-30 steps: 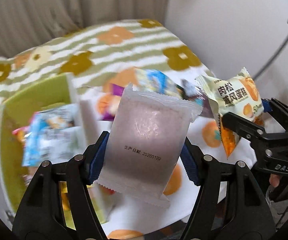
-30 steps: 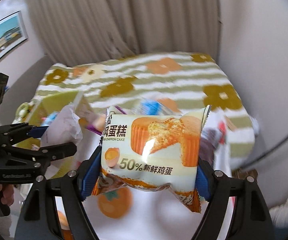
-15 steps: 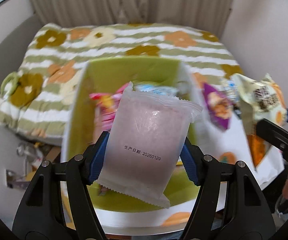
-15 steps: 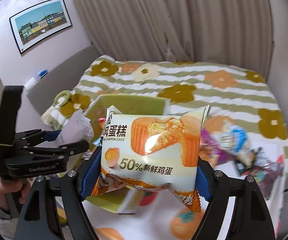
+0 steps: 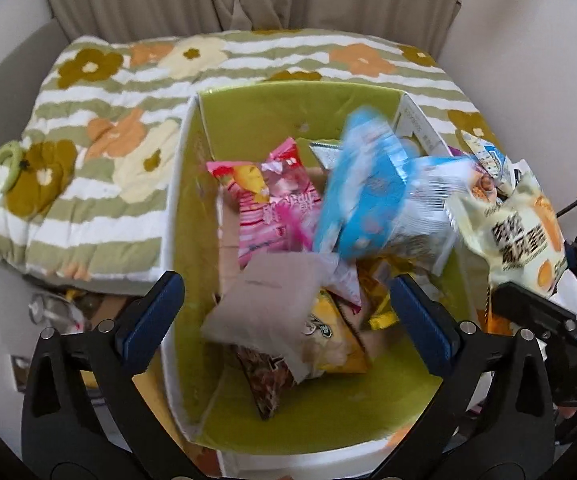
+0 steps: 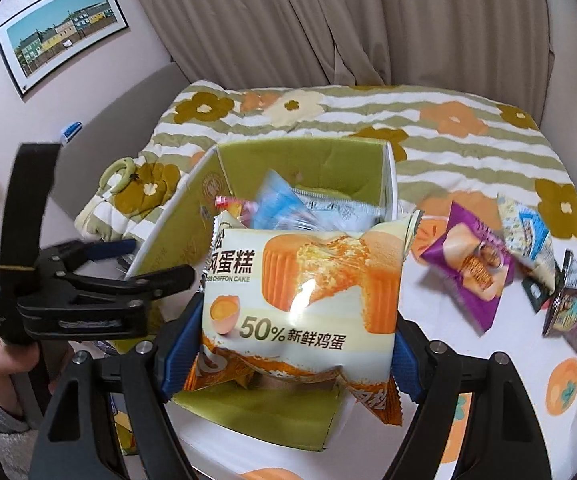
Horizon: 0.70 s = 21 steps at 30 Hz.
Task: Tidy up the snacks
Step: 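Carry both items into the box and open both tools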
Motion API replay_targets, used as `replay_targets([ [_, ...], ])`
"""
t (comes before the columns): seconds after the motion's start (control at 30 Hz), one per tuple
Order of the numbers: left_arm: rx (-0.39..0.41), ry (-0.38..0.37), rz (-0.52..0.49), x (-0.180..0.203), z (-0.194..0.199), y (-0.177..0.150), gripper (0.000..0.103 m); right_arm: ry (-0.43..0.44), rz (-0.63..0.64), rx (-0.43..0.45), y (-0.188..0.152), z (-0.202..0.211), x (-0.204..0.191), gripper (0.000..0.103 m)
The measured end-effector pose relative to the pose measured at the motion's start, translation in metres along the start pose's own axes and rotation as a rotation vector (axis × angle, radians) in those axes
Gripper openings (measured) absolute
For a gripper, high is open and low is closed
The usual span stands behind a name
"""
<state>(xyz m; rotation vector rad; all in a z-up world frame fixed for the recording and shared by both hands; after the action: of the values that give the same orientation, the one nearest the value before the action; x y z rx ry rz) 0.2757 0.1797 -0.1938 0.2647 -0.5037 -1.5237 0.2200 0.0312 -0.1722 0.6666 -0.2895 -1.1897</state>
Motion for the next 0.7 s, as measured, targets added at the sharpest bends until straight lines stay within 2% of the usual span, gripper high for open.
replay_targets([
  [0.17,-0.019,-0.014,0.025,-0.017,-0.001,-0.007,0.102,-0.020,0.020,-0.038,-0.012,-0.016,-0.014,0.077],
  [0.3,-0.017,-0.020,0.036,-0.025,0.001,-0.009,0.102,-0.009,0.024,-0.052,-0.008,-0.026,-0.023,0.079],
  [0.4,-0.002,-0.017,0.046,-0.032,0.005,-0.009,0.102,-0.035,0.025,-0.064,-0.004,-0.036,-0.027,0.080],
  [0.47,0.009,-0.009,0.054,-0.036,0.008,-0.008,0.102,-0.036,0.015,-0.071,-0.005,-0.042,-0.029,0.084],
  [0.53,0.013,-0.006,0.062,-0.039,0.010,-0.008,0.102,-0.025,0.011,-0.049,-0.005,-0.042,-0.030,0.101],
  [0.6,0.015,-0.003,0.070,-0.042,0.012,-0.011,0.102,-0.019,0.029,-0.017,-0.006,-0.038,-0.034,0.103],
  [0.7,0.010,-0.002,0.081,-0.043,0.012,-0.016,0.102,-0.039,0.050,-0.013,-0.011,-0.034,-0.037,0.103],
])
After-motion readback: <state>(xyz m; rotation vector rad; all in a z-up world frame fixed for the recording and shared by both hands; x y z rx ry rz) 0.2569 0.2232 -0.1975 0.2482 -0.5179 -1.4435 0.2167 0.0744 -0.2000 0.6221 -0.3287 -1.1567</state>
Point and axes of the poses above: each gripper's, at about its wrist camera, not at the fingertips, and z roughly against the way its jaws point, x to its right, y to its top, the point moved 4 cm from there along -z, roughly the way its jaws point, and after that the axes turned 11 degrees about z, right-handed, at the moved point
